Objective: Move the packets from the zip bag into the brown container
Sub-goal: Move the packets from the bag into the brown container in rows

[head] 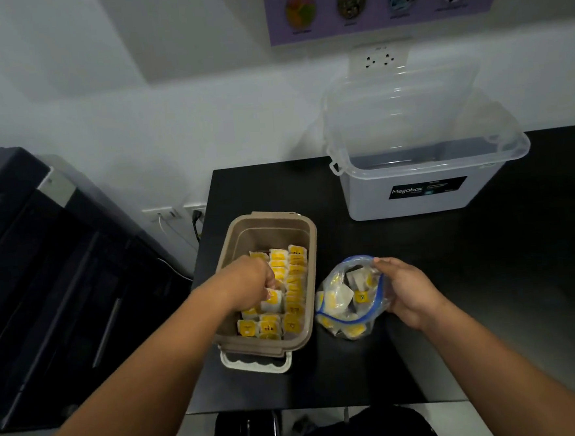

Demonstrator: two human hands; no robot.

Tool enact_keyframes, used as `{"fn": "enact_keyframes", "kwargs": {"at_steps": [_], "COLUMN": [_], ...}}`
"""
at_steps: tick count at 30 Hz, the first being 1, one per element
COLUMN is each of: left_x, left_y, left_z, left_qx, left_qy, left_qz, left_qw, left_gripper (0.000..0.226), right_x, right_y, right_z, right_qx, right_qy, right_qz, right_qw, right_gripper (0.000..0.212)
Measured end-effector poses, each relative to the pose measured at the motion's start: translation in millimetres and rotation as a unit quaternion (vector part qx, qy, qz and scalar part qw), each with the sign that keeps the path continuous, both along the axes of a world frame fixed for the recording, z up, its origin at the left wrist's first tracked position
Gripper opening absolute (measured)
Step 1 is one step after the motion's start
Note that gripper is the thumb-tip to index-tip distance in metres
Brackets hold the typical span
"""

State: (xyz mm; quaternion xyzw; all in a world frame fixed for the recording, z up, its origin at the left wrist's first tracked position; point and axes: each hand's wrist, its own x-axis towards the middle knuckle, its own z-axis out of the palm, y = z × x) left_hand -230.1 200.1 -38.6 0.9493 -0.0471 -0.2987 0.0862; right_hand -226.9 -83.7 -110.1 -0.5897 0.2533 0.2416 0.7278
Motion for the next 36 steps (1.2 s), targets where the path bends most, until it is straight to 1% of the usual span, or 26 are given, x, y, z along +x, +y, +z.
{"fn": "enact_keyframes", "kwargs": {"at_steps": [3,5,7,9,11,13,16,18,19,21,23,26,27,28,30,31,33,36], "left_x": [1.9,4.1,6.3,5.7,4.2,4.9,7.8,8.5,8.1,7.2,2.8,-8.2,-13.3,-18.6,-26.6,-29.0,-29.5,-26.3], "left_y": [-3.6,-5.1,-4.8,-4.9,-4.2,-2.3,0.1,2.0,3.3,4.3,-0.6,-22.9,-34.1,-47.8,-79.6,-95.9,-124.9,-157.8], "left_z": [-10.5,-16.5,-21.5,-25.6,-32.2,-38.1,-35.3,-27.3,-22.1,-10.2,4.6,29.3,36.7,42.1,44.0,38.8,17.2,-15.1], "left_qx": [0.009,0.026,0.023,0.029,0.049,0.056,0.054,0.015,-0.016,-0.06,-0.101,-0.189,-0.226,-0.265,-0.337,-0.355,-0.34,-0.258], "left_qy": [0.039,0.049,0.037,0.046,0.054,0.042,0.05,0.066,0.055,0.005,-0.051,-0.143,-0.159,-0.162,-0.136,-0.125,-0.119,-0.121], "left_qz": [-0.013,-0.018,-0.013,-0.028,-0.048,-0.054,-0.041,-0.001,0.022,0.057,0.099,0.156,0.169,0.18,0.202,0.207,0.207,0.196], "left_qw": [0.999,0.998,0.999,0.998,0.996,0.996,0.996,0.998,0.998,0.997,0.989,0.959,0.946,0.933,0.909,0.903,0.91,0.938], "left_gripper": [0.027,0.031,0.032,0.031,0.027,0.023,0.024,0.032,0.035,0.036,0.029,0.019,0.017,0.015,0.014,0.014,0.015,0.022], "right_x": [-5.3,-9.2,-14.9,-22.3,-29.2,-33.7,-35.6,-33.1,-31.3,-27.5,-26.1,-22.7,-21.3,-19.7,-15.7,-13.7,-9.9,-7.4], "right_y": [1.7,1.0,0.5,0.4,1.5,4.3,9.4,9.3,8.4,5.1,2.3,-3.0,-4.7,-6.1,-9.2,-10.9,-15.0,-22.2], "right_z": [-2.0,-4.7,-8.8,-12.3,-15.0,-16.5,-16.1,-16.2,-16.1,-14.6,-12.3,-13.5,-14.0,-12.9,-11.6,-10.9,-9.2,-8.0], "right_qx": [-0.029,-0.046,-0.046,-0.046,-0.046,-0.043,-0.032,-0.028,-0.02,-0.001,0.001,0.001,0.004,0.014,0.044,0.062,0.098,0.111], "right_qy": [-0.012,-0.021,-0.022,-0.018,-0.009,0.007,0.035,0.041,0.04,0.034,0.024,0.015,0.019,0.023,0.035,0.04,0.039,0.028], "right_qz": [-0.032,-0.057,-0.085,-0.102,-0.103,-0.091,-0.07,-0.069,-0.07,-0.069,-0.06,-0.045,-0.045,-0.045,-0.049,-0.049,-0.034,-0.013], "right_qw": [0.999,0.997,0.995,0.994,0.994,0.995,0.996,0.996,0.997,0.997,0.998,0.999,0.999,0.999,0.997,0.996,0.994,0.993], "right_gripper": [0.015,0.016,0.027,0.037,0.041,0.034,0.016,0.016,0.018,0.023,0.026,0.03,0.033,0.032,0.027,0.03,0.041,0.05]}}
